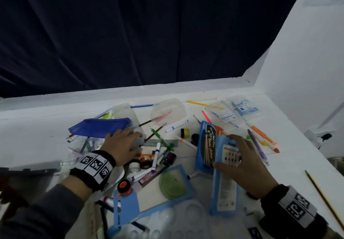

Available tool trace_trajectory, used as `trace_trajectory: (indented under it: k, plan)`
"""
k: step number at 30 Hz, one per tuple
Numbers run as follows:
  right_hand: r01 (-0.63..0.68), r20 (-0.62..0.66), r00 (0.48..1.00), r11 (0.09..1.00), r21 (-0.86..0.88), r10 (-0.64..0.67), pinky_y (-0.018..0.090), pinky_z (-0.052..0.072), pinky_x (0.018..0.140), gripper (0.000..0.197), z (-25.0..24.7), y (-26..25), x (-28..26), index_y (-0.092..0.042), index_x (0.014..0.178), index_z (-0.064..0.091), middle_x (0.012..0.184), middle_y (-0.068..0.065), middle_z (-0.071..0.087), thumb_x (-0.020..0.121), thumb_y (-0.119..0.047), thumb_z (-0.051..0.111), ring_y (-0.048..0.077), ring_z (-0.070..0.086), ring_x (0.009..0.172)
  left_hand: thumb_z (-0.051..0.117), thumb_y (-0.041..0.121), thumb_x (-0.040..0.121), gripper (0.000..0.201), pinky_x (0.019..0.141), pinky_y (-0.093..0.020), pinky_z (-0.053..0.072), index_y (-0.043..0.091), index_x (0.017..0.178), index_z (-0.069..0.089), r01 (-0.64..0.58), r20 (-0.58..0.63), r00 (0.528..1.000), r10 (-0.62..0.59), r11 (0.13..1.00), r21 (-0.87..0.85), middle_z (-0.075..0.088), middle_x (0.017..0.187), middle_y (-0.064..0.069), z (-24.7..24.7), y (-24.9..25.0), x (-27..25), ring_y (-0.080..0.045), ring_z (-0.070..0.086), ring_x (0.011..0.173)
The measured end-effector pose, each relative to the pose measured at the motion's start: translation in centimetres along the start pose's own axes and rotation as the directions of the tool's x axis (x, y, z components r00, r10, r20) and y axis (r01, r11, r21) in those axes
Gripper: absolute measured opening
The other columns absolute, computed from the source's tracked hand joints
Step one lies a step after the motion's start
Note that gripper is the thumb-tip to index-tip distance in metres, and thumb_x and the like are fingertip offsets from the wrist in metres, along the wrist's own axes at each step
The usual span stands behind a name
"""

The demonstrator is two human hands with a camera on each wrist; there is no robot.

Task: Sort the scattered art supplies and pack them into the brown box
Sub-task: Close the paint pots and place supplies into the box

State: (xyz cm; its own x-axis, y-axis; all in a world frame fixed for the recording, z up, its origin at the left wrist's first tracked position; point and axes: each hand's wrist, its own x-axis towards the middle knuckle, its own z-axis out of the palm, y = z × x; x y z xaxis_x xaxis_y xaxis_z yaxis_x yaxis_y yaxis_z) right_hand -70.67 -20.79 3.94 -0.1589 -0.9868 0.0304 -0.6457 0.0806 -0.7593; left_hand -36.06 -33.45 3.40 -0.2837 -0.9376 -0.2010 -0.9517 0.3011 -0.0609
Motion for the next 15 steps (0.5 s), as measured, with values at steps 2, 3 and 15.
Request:
trace_trajectory:
  k: [2,3,15]
  plan:
    - [-0.036,-0.028,0.999,0.99,0.134,0.04,0.024,0.053,0.073,0.072,-1.0,0.6,0.3,-0.041,0.124,0.041,0.12,-0.008,0.046,0.068,-0.035,0.086,0.005,0.059,0.097,0.041,0.059,0.097,0.052,0.105,-0.047,0.03,0.04,0.145,0.035,0.022,-0.001,1.0,-0.022,0.999,-0.03,0.035,0.153,0.006,-0.2,0.9,-0.3,-0.024,0.037,0.135]
    - [-0.039,-0.026,0.999,0.976,0.212,0.046,0.022,0.055,0.07,0.067,-1.5,1.0,0.4,-0.044,0.12,0.043,0.116,-0.011,0.049,0.069,-0.032,0.085,0.002,0.062,0.093,0.041,0.059,0.097,0.05,0.104,-0.047,0.029,0.041,0.144,0.036,0.022,-0.016,1.0,-0.023,0.998,-0.058,0.04,0.149,0.006,-0.3,1.5,-0.4,-0.024,0.039,0.134]
    - [-0.118,0.03,0.993,0.986,0.119,0.115,0.035,0.052,0.081,0.071,-7.7,4.5,1.9,-0.044,0.124,0.04,0.122,-0.002,0.044,0.069,-0.037,0.085,0.009,0.052,0.096,0.038,0.066,0.096,0.058,0.11,-0.052,0.026,0.043,0.15,0.031,-0.631,-0.06,0.774,0.631,0.776,0.008,0.025,0.161,0.005,-0.7,18.1,-0.5,-0.018,0.019,0.148]
